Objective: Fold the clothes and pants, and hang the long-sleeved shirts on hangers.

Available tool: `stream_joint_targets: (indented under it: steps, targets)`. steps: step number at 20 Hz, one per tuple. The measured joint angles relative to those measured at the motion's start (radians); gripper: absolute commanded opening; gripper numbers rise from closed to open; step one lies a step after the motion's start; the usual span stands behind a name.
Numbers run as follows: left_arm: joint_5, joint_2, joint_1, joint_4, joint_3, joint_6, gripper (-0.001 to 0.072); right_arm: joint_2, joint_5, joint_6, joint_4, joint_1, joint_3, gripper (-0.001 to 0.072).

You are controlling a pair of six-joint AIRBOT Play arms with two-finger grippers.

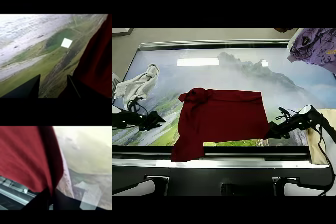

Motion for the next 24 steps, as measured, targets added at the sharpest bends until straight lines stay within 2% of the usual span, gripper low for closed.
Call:
stream_joint_targets:
  steps: [3,8,17,18,19,20,24]
  targets:
    - [0.064,-0.005,-0.09,-0.026,-0.039,0.045,0.0394,0.03,0.003,0.003,-0.001,0.003,0.0,0.0027]
    - [0.116,-0.027,-0.195,-0.043,-0.06,0.066,0.0394,0.053,-0.001,0.01,-0.002,0.004,0.0,0.0027]
    - [0.061,-0.037,-0.232,-0.106,-0.135,0.074,0.0382,0.058,-0.002,0.015,0.003,0.004,0.0,0.0027]
    - [0.06,-0.037,-0.232,-0.122,-0.146,0.075,0.0296,0.058,-0.002,0.015,0.004,0.004,0.0,0.0027]
    - [0.063,-0.038,-0.233,-0.13,-0.156,0.076,0.0117,0.059,-0.002,0.014,0.004,0.004,0.0,0.0027]
    - [0.069,-0.039,-0.233,-0.132,-0.164,0.077,0.0018,0.061,-0.002,0.014,0.006,0.004,0.0,0.0027]
    - [0.089,-0.038,-0.233,-0.19,-0.167,0.08,0.0016,0.087,-0.004,0.005,0.035,0.004,0.002,0.0026]
